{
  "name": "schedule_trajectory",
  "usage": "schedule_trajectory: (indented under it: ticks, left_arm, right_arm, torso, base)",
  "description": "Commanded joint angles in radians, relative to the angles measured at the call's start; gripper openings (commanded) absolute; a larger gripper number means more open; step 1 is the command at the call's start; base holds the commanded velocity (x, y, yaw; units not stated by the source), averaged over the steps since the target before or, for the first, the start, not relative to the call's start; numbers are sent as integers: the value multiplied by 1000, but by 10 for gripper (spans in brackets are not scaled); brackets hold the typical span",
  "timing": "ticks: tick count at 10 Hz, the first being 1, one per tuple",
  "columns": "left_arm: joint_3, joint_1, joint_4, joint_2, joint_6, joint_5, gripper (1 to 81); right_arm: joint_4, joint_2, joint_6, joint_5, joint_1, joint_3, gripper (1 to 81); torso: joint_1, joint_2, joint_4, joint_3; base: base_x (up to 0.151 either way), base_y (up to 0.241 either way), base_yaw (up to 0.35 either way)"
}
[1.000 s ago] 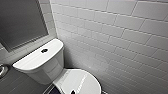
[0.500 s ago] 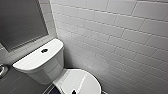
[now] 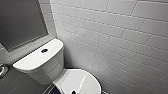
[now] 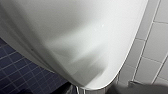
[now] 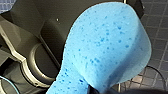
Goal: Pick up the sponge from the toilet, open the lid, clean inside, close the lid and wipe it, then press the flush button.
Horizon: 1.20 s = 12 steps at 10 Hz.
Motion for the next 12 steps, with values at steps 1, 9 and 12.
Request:
schedule_trajectory:
  ticks: [1, 9, 12]
  left_arm:
    - [16, -145, 9, -10, 13, -59, 811]
    - [6, -129, 22, -8, -38, -112, 811]
    - [38, -114, 47, -14, -38, -112, 811]
  right_arm:
    - [-21, -21, 5, -59, -27, 12, 10]
    - [-21, -21, 5, -61, -30, 25, 10]
    - [-24, -20, 2, -64, -27, 35, 10]
  torso:
    - [0, 0, 0, 0]
    - [0, 0, 0, 0]
    - [0, 0, 0, 0]
  base:
    - [0, 0, 0]
    - [0, 0, 0]
    - [0, 0, 0]
